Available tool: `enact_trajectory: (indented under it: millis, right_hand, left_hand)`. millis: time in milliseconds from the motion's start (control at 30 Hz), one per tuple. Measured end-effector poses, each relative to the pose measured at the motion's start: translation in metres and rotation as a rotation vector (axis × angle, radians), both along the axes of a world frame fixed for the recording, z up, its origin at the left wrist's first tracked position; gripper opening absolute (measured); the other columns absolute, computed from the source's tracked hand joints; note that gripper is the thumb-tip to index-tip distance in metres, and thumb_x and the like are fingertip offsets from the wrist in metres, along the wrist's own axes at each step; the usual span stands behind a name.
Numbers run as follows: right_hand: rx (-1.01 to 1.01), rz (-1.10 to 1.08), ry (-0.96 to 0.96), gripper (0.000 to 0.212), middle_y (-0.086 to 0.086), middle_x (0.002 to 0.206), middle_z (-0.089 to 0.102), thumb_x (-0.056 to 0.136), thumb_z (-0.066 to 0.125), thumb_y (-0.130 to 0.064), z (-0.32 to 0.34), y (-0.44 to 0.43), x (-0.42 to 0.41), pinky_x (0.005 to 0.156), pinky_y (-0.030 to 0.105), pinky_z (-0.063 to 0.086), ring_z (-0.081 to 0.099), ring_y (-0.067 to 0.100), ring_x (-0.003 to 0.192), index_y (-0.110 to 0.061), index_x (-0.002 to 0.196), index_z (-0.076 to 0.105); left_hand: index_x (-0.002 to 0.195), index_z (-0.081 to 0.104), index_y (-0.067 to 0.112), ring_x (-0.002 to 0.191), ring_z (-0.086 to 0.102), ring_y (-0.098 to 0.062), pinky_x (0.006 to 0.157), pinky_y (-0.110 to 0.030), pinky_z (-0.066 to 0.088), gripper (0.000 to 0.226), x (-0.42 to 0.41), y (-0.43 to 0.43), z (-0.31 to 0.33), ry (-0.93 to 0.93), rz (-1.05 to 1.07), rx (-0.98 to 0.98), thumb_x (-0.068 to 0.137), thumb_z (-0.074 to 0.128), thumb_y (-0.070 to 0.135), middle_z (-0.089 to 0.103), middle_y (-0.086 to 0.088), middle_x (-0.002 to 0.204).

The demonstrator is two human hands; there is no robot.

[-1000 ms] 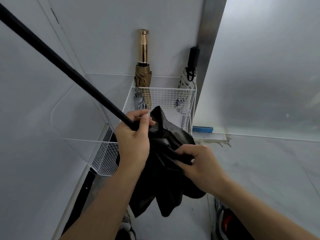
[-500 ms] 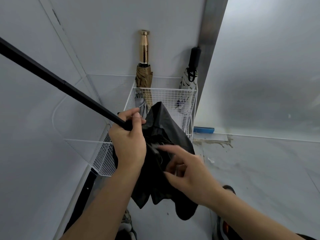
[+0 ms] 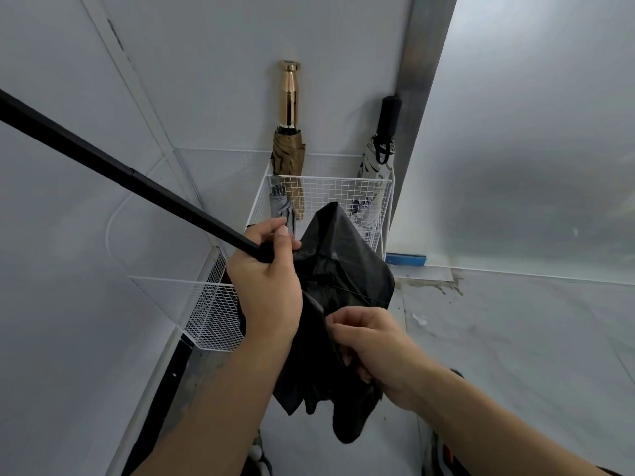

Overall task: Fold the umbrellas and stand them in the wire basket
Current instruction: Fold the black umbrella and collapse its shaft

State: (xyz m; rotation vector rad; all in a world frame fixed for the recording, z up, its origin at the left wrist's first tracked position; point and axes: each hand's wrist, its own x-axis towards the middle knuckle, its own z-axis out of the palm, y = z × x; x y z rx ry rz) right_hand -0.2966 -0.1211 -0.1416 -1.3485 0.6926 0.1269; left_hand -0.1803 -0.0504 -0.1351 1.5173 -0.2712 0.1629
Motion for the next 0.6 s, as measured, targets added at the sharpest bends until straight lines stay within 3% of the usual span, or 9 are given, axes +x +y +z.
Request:
enact_trajectory:
  millis: [100,200,300,367,467,533,600]
  right_hand:
    - [-0.010,-0.010,-0.150,0.011,0.007,0.072,0.062,0.088,0.065,-0.007,0.002,0.000,-0.002,0.052,0.022,0.046,0.057,0.016,0.059,-0.010,0.080,0.071]
    - [-0.012,0.000,-0.262,0.015,-0.009,0.097,0.072,0.081,0.071,-0.008,0.005,-0.003,-0.008,0.069,0.024,0.050,0.065,0.014,0.080,-0.015,0.067,0.070]
    - [0.020,0.089,-0.348,0.013,-0.009,0.114,0.071,0.068,0.064,-0.010,0.008,-0.003,-0.013,0.072,0.022,0.050,0.068,0.012,0.096,-0.018,0.059,0.068]
    - [0.055,0.142,-0.367,0.014,-0.003,0.112,0.073,0.068,0.063,-0.009,0.010,0.000,-0.016,0.073,0.023,0.052,0.068,0.015,0.103,-0.019,0.059,0.069]
    - [-0.015,-0.044,-0.279,0.021,0.002,0.085,0.076,0.085,0.070,-0.012,0.009,0.002,-0.015,0.058,0.022,0.050,0.069,0.018,0.078,-0.017,0.065,0.071]
    - [-0.182,-0.181,-0.194,0.023,-0.003,0.062,0.067,0.087,0.071,-0.031,0.007,-0.004,-0.011,0.048,0.018,0.044,0.061,0.009,0.058,-0.012,0.074,0.071]
    - [-0.332,-0.140,-0.116,0.043,-0.007,0.054,0.062,0.076,0.071,-0.056,0.006,-0.009,-0.005,0.048,0.018,0.043,0.057,0.003,0.050,-0.013,0.077,0.071]
  left_hand:
    - [0.093,0.066,0.018,0.076,0.068,-0.009,0.079,-0.017,0.051,0.014,0.005,0.001,-0.002,0.011,0.028,-0.006,0.096,0.057,0.007,0.068,0.000,0.072]
    - [0.090,0.065,0.020,0.073,0.067,-0.008,0.078,-0.019,0.051,0.016,0.015,0.005,-0.003,0.024,0.078,-0.012,0.095,0.058,0.007,0.067,0.002,0.069]
    - [0.094,0.066,0.016,0.074,0.068,-0.010,0.080,-0.021,0.052,0.011,0.021,0.007,-0.005,0.029,0.099,0.000,0.095,0.058,0.009,0.067,0.002,0.070]
    - [0.094,0.067,0.015,0.073,0.067,-0.009,0.080,-0.021,0.052,0.011,0.022,0.007,-0.006,0.027,0.104,0.001,0.095,0.058,0.008,0.067,0.003,0.069]
    - [0.093,0.067,0.016,0.073,0.068,-0.008,0.082,-0.024,0.053,0.012,0.020,0.006,-0.006,0.030,0.099,-0.004,0.095,0.058,0.008,0.067,0.002,0.069]
    - [0.093,0.067,0.016,0.074,0.068,-0.009,0.083,-0.025,0.053,0.012,0.016,0.005,-0.005,0.025,0.080,-0.007,0.095,0.058,0.008,0.067,0.000,0.070]
    - [0.093,0.067,0.016,0.076,0.068,-0.010,0.082,-0.024,0.053,0.013,0.009,0.002,-0.003,0.019,0.057,-0.011,0.095,0.057,0.007,0.067,-0.002,0.072]
